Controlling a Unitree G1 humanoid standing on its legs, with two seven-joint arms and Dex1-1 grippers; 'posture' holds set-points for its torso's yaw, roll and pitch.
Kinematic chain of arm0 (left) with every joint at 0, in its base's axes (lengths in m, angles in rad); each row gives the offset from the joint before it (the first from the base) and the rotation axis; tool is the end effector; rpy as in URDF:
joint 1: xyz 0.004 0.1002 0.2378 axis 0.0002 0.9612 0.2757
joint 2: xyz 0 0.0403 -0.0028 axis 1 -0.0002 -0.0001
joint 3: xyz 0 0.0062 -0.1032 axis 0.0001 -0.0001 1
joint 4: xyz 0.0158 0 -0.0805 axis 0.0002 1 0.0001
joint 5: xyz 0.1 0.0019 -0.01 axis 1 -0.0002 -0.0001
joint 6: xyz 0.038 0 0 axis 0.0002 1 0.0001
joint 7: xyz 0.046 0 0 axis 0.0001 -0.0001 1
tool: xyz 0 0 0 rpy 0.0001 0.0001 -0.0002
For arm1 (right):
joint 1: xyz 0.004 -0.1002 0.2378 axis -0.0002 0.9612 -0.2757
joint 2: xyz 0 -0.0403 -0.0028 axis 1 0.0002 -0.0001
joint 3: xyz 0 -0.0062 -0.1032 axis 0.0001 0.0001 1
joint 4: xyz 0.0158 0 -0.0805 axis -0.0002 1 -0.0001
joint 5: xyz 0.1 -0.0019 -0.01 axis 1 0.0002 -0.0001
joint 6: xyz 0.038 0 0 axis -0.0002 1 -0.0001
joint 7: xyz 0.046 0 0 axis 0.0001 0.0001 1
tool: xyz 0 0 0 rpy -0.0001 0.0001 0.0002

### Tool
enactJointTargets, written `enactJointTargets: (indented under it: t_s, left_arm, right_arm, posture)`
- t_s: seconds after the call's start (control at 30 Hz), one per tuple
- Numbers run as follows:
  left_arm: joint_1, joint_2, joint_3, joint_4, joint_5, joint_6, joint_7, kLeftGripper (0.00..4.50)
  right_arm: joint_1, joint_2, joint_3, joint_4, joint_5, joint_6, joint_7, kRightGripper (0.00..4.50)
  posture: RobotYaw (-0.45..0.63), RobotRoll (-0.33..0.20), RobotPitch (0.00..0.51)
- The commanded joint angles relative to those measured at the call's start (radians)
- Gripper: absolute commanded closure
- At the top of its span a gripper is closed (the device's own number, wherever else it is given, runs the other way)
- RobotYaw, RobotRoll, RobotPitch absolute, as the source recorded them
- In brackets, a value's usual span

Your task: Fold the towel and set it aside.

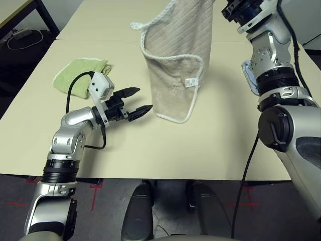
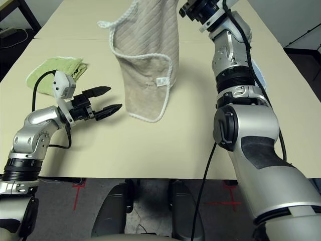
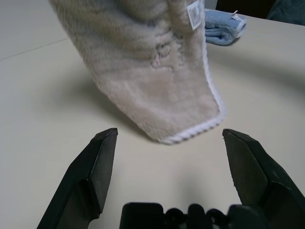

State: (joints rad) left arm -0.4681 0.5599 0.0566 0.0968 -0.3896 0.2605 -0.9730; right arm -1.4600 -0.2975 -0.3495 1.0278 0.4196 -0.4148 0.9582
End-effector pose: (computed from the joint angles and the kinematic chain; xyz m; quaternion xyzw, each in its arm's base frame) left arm 0.2790 0.2400 0.1623 0.0960 -0.0275 -0.4561 0.8843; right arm 0.3605 -0.1767 0.3280 0.0109 -0.4702 0.3755 0.7986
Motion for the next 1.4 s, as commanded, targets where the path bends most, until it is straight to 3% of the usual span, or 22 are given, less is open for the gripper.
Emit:
enactJointTargets:
  t_s: [0.03, 0.7, 1.03, 1.4]
  left_arm:
    - [0.001, -0.007, -0.017, 0.007, 0.010, 0.002, 0.001, 0.00]
    - [0.015, -0.089, -0.062, 0.031, 0.011, 0.069, 0.050, 0.00]
    - [-0.059, -0.209, -0.067, 0.150, 0.042, 0.030, 0.147, 0.00]
    - [-0.054, -0.187, -0.104, 0.137, 0.048, 0.091, 0.098, 0.00]
  right_arm:
    - [-0.031, -0.013, -0.010, -0.022, 0.018, -0.006, -0.001, 4.48]
    - [0.047, 0.004, 0.049, -0.043, -0.020, 0.056, -0.010, 4.48]
    - [-0.016, -0.024, 0.030, -0.018, -0.014, 0.034, -0.025, 4.48]
    - [-0.041, -0.030, 0.020, -0.017, -0.012, 0.034, -0.030, 4.48]
  posture:
    - [0.03, 0.000, 0.184]
    - [0.04, 0.000, 0.186]
    - [0.04, 0.000, 0.186]
    - [0.03, 0.000, 0.188]
